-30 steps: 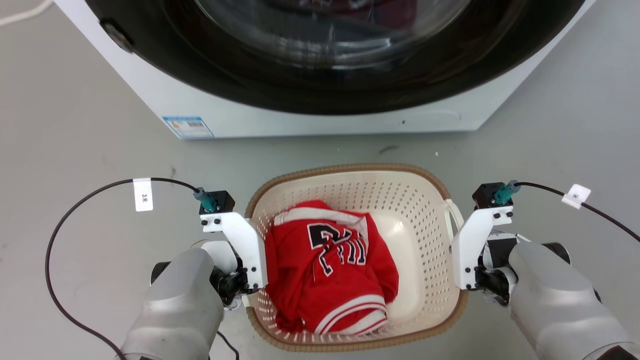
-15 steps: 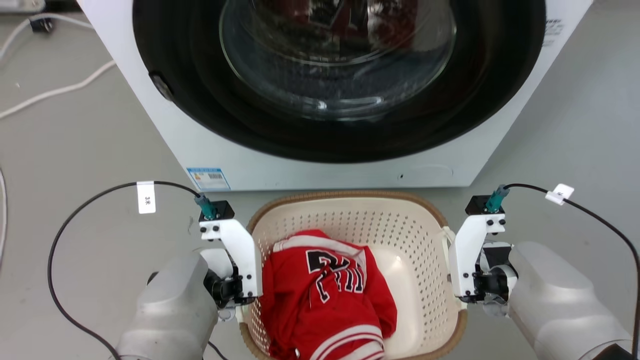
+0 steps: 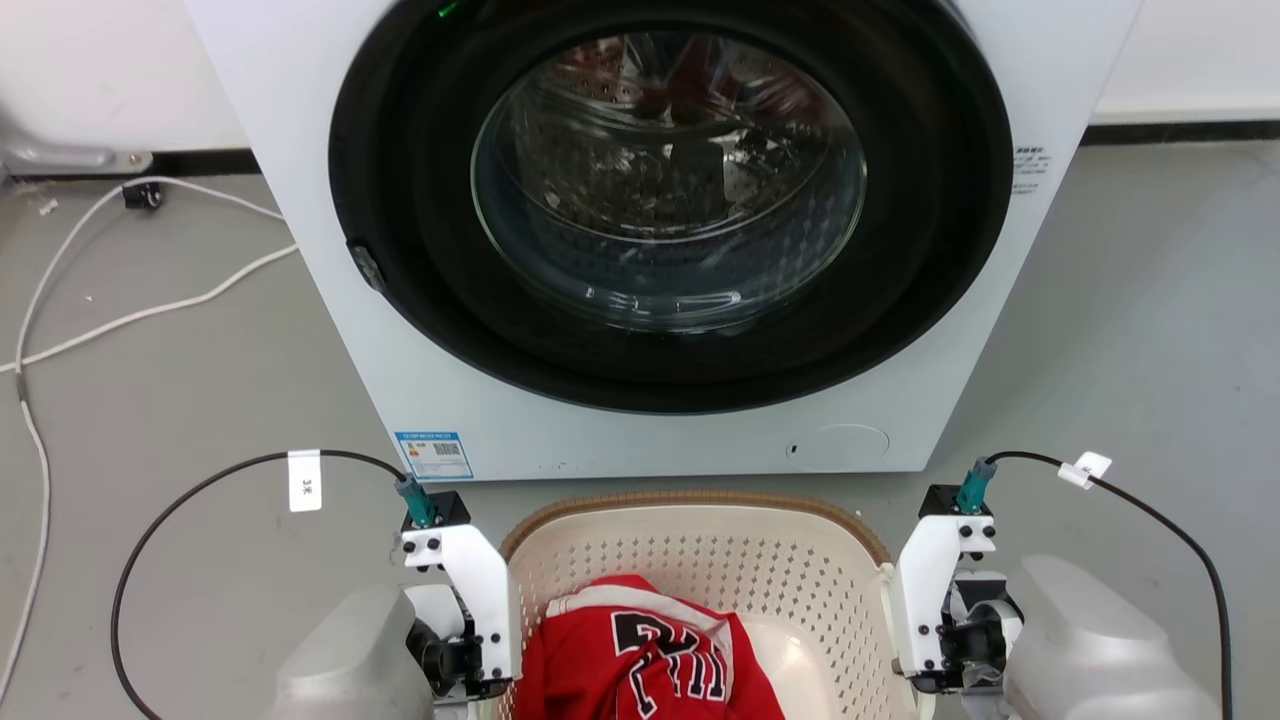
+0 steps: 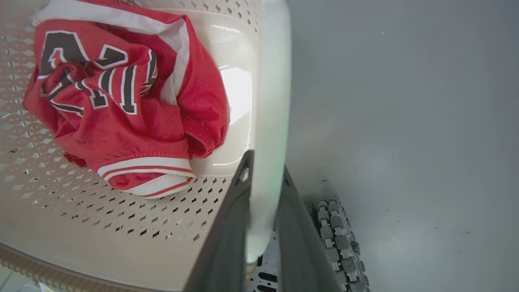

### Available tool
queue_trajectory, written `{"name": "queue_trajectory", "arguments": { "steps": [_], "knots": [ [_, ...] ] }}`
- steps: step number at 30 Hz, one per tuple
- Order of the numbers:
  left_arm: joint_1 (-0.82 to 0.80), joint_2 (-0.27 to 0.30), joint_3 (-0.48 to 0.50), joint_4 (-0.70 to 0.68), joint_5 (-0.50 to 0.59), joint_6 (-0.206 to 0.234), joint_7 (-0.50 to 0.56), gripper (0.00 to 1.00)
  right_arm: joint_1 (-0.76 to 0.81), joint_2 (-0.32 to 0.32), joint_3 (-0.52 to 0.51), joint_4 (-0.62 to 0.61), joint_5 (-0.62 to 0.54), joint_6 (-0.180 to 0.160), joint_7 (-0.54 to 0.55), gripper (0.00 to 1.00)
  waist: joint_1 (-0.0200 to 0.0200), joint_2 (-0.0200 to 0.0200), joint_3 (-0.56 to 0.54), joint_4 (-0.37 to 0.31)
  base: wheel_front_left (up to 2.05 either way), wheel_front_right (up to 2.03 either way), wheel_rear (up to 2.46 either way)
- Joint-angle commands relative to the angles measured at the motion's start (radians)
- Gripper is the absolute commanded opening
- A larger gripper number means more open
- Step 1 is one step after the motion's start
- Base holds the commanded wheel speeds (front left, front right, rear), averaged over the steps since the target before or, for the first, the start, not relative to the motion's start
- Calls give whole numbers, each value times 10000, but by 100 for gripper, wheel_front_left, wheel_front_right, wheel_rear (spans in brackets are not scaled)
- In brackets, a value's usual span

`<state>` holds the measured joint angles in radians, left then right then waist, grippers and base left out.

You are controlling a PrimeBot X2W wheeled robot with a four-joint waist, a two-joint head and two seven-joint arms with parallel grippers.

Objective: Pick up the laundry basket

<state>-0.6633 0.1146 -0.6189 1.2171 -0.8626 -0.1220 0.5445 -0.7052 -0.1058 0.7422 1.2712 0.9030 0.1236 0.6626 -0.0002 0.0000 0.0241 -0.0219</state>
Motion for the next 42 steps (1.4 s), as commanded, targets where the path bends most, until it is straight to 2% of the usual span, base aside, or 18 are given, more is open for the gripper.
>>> {"name": "queue_trajectory", "arguments": {
  "steps": [1, 42],
  "knots": [
    [57, -310, -42, -166, -136, -150, -2, 0, 102, 371, -21, -87, 117, 129, 72, 0, 2, 0, -95, 16, 0, 0, 0],
    [141, -261, -928, -131, -1003, -151, -418, 0, -20, 412, 5, 116, 149, 130, -27, 0, 2, 0, -215, 16, 0, 0, 0]
  ]
}}
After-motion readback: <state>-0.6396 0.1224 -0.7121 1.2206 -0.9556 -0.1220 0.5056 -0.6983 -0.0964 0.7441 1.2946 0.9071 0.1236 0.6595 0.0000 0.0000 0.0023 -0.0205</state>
